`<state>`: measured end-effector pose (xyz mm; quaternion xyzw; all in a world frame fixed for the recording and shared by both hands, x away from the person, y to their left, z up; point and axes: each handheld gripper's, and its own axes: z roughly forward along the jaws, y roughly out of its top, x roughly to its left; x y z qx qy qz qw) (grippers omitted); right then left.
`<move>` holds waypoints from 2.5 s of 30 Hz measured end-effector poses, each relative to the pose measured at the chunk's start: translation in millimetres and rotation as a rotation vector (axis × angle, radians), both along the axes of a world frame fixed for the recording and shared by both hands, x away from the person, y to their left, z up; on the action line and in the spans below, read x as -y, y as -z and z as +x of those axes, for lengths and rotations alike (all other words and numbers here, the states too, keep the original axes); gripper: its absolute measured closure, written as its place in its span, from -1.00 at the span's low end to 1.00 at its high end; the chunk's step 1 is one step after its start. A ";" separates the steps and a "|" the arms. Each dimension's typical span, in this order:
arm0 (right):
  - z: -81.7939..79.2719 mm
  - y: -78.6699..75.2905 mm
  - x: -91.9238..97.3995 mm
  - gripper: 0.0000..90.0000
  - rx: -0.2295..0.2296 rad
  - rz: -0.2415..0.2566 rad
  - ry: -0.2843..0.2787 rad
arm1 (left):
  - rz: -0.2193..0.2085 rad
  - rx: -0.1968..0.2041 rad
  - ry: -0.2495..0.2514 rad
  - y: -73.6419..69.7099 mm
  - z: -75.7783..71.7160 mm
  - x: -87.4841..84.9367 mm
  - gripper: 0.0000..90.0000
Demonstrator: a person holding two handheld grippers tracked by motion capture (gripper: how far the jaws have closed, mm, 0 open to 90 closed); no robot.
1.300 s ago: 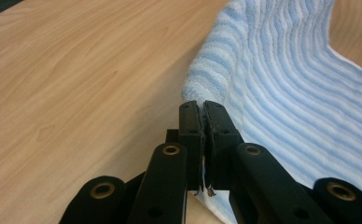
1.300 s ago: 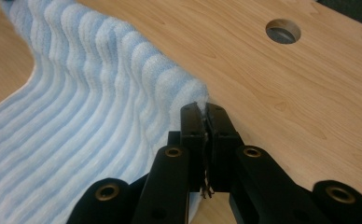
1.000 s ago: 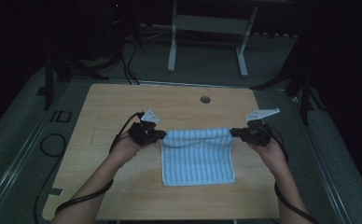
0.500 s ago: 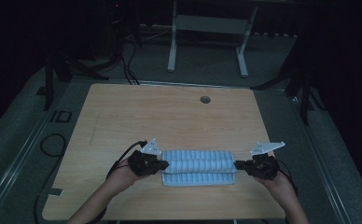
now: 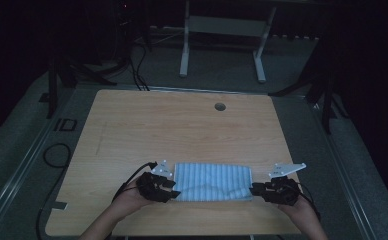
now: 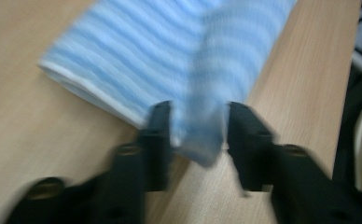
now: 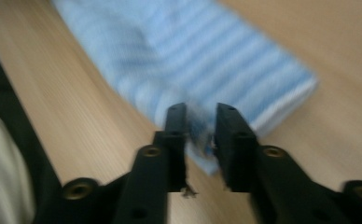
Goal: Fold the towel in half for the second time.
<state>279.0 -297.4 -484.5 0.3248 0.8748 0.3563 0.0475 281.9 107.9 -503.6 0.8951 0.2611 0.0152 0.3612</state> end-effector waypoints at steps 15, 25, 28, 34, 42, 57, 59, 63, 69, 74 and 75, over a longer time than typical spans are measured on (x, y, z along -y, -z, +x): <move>37.5 43.5 -30.4 0.12 -0.027 -0.110 0.028 | 0.047 -0.027 0.008 30.7 38.2 32.5 -0.11; 66.2 47.4 -42.2 0.09 -0.008 -0.140 0.012 | 0.053 -0.012 -0.039 35.2 52.9 21.9 -0.08; 79.3 47.6 -51.3 0.08 -0.001 -0.145 0.002 | 0.051 -0.015 -0.067 35.3 59.6 13.5 -0.08; 98.4 48.4 -66.6 0.07 -0.002 -0.130 -0.019 | 0.050 -0.019 -0.117 35.3 72.7 -2.5 -0.05; 118.1 49.0 -83.2 0.05 -0.007 -0.121 -0.030 | 0.057 -0.023 -0.150 34.8 88.8 -18.6 -0.05; 155.7 49.7 -110.8 0.05 -0.014 -0.107 -0.014 | 0.084 -0.032 -0.203 33.0 120.6 -39.9 -0.04; 159.6 49.7 -113.4 0.05 -0.019 -0.103 -0.011 | 0.088 -0.036 -0.208 32.4 126.0 -42.5 -0.04; 166.8 49.4 -118.6 0.04 -0.025 -0.105 -0.008 | 0.096 -0.035 -0.221 32.3 134.6 -45.2 -0.04; 171.8 49.5 -120.4 0.02 -0.032 -0.096 0.005 | 0.105 -0.039 -0.229 30.8 139.3 -44.7 -0.04; 165.8 45.0 -122.8 -0.06 -0.010 -0.104 0.000 | 0.077 -0.033 -0.233 25.5 131.8 -44.9 -0.12; 163.7 43.9 -123.1 -0.08 -0.005 -0.107 -0.006 | 0.069 -0.030 -0.237 24.5 130.2 -45.5 -0.13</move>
